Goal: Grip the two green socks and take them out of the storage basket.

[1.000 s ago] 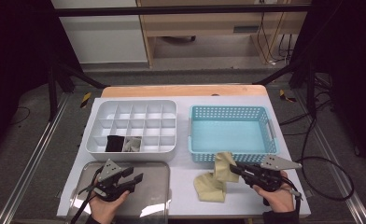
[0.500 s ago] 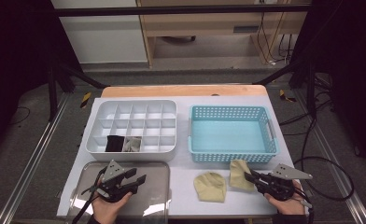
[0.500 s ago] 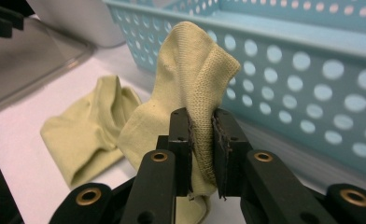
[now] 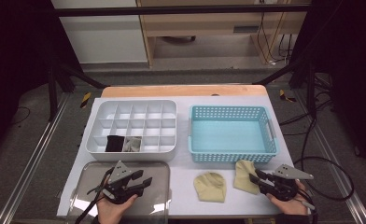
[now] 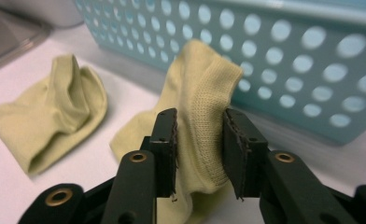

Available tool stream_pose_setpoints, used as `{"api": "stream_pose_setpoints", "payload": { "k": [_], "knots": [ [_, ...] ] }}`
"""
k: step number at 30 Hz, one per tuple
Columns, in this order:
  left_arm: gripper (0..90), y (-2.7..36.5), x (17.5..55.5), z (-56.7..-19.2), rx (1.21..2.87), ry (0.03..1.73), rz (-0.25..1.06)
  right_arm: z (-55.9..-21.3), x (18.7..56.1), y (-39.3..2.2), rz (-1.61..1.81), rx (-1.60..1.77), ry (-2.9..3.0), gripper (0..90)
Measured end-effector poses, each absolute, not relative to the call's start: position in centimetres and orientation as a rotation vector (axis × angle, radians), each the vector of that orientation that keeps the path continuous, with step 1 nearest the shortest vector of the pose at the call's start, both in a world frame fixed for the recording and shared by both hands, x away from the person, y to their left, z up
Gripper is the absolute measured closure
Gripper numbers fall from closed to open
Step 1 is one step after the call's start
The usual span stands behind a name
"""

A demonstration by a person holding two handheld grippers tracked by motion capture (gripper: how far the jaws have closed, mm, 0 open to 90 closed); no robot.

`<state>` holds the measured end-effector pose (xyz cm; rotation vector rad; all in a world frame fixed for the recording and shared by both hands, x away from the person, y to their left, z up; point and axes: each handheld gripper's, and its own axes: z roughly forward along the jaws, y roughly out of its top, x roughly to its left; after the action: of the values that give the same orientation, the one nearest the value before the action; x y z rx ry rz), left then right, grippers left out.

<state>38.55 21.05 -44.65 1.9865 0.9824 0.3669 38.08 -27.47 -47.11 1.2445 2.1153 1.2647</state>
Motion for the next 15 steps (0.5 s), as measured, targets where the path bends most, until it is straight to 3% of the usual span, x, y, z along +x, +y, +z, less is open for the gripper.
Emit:
{"api": "stream_pose_setpoints", "payload": {
  "k": [7, 15],
  "knots": [
    [51.4, 19.0, 38.6, -43.7, 2.017, 0.918, 0.346, -45.4, 37.5, -26.6, 1.401, 1.179, 2.015, 61.2],
    [51.7, 16.3, 39.3, -42.5, 2.037, 0.857, 0.334, -45.4, 37.7, -24.0, 1.463, 1.142, 2.055, 64.4]
  ]
}}
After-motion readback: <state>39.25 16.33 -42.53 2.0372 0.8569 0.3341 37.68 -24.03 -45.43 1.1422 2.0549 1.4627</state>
